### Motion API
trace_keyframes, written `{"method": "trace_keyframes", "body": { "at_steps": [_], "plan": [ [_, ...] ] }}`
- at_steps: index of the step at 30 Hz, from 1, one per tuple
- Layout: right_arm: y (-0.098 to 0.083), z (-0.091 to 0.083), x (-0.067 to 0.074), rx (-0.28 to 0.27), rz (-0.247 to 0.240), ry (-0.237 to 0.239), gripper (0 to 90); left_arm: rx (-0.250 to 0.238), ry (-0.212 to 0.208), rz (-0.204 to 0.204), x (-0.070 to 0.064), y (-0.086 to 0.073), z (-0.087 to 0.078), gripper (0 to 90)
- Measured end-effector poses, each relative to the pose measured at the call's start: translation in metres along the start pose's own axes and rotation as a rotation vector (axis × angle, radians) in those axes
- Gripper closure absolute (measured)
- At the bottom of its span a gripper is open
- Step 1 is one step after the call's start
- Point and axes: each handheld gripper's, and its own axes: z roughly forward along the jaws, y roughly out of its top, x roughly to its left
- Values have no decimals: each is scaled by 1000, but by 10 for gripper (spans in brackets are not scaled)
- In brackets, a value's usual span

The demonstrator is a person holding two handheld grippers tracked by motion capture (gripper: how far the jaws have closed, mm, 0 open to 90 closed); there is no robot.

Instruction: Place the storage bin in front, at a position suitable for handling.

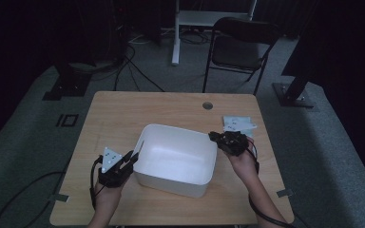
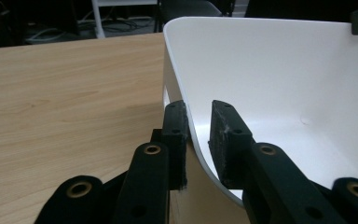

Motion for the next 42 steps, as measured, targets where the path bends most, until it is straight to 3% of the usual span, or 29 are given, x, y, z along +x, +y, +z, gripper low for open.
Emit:
{"method": "trace_keyframes", "body": {
  "at_steps": [4,5,7,9,10,11,13,15,16,20,22,26,29,38,42],
  "plan": [
    [-1,-2,0,-5,-15,14,845,4,-2,5,3,3,2,753],
    [-1,-7,2,-21,-13,17,804,-3,-12,4,5,4,2,742],
    [-1,-16,3,-45,1,23,733,-36,-28,-16,11,9,0,652],
    [-1,-21,5,-58,4,20,733,-36,-28,-16,11,9,0,627],
    [-1,-21,5,-58,4,20,711,-60,-57,-36,21,16,0,627],
    [-4,-32,10,-72,32,17,628,-83,-96,-37,25,19,0,571],
    [-9,-40,14,-86,59,12,581,-52,-103,-49,34,26,6,520],
    [-14,-44,18,-79,96,7,500,-53,-145,-49,41,31,13,432],
    [-17,-46,20,-87,104,17,483,-28,-155,-32,45,35,20,433],
    [-25,-50,31,-68,143,-9,423,-7,-249,-33,55,42,37,432],
    [-27,-51,35,-69,165,-23,415,3,-246,-7,56,45,44,433],
    [-30,-50,42,-65,192,-15,407,26,-289,-1,59,47,61,442],
    [-33,-48,48,-51,195,-25,428,48,-279,18,58,46,69,466],
    [-40,-43,51,-28,229,-24,502,45,-297,-4,59,45,73,737],
    [-38,-41,52,-21,227,-41,531,53,-266,15,56,47,71,759]
  ]
}}
